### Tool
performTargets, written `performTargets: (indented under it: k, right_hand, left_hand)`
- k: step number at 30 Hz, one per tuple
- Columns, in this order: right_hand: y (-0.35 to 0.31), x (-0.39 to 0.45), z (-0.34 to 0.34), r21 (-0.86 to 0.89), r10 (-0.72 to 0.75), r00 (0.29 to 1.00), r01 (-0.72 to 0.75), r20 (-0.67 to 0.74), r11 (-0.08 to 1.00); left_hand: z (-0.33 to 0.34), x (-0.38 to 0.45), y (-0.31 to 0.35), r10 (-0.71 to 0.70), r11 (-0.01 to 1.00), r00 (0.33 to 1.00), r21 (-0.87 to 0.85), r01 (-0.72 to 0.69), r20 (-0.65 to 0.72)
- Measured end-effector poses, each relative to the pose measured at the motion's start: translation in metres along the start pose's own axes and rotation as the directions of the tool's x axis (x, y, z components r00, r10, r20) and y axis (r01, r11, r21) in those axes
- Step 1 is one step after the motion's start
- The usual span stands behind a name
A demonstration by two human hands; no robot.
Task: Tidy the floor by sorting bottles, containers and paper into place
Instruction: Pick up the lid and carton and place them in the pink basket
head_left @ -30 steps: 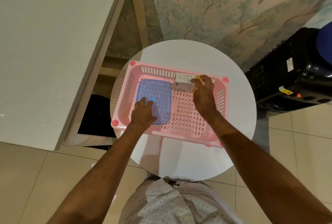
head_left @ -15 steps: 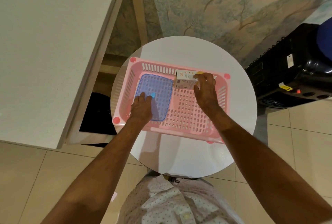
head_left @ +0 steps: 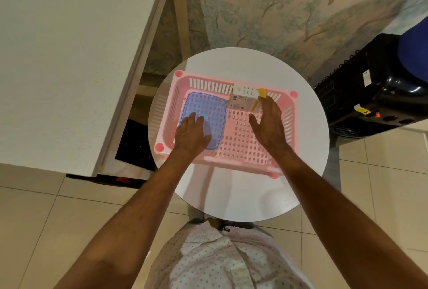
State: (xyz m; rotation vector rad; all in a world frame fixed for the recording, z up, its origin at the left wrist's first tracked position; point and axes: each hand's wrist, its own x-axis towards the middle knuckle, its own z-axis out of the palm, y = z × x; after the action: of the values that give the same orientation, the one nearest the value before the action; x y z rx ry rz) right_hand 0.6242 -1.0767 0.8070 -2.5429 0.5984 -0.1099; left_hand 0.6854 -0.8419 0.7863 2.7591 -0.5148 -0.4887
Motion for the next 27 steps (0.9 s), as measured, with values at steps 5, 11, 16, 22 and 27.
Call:
performTargets:
  k: [5, 11, 16, 22, 27]
  right_hand:
    - [-0.015, -0.031, 0.002, -0.081, -0.007, 1.000, 0.007, -0.004, 0.997]
    - [-0.031, -0.068, 0.004, -0.066, -0.050, 0.999, 0.049, -0.009, 0.997]
    - [-0.036, -0.105, 0.001, -0.022, -0.135, 0.991, 0.135, -0.001, 0.991]
    - [-0.028, -0.167, -0.004, 0.006, -0.282, 0.956, 0.282, 0.075, 0.959]
    - [-0.016, -0.223, 0.011, 0.052, -0.358, 0.925, 0.354, 0.130, 0.934]
  left_hand:
    - [-0.005, -0.016, -0.002, 0.044, 0.999, 0.991, 0.000, -0.045, -0.128]
    - [-0.009, -0.056, -0.006, 0.050, 0.996, 0.973, -0.063, -0.066, -0.224]
    - [-0.009, -0.106, -0.011, 0.012, 0.998, 0.966, -0.051, -0.027, -0.260]
    - [0.012, -0.192, -0.006, -0.074, 0.996, 0.949, -0.067, 0.056, -0.306]
    - [0.063, -0.274, -0.015, -0.228, 0.973, 0.939, -0.098, 0.209, -0.258]
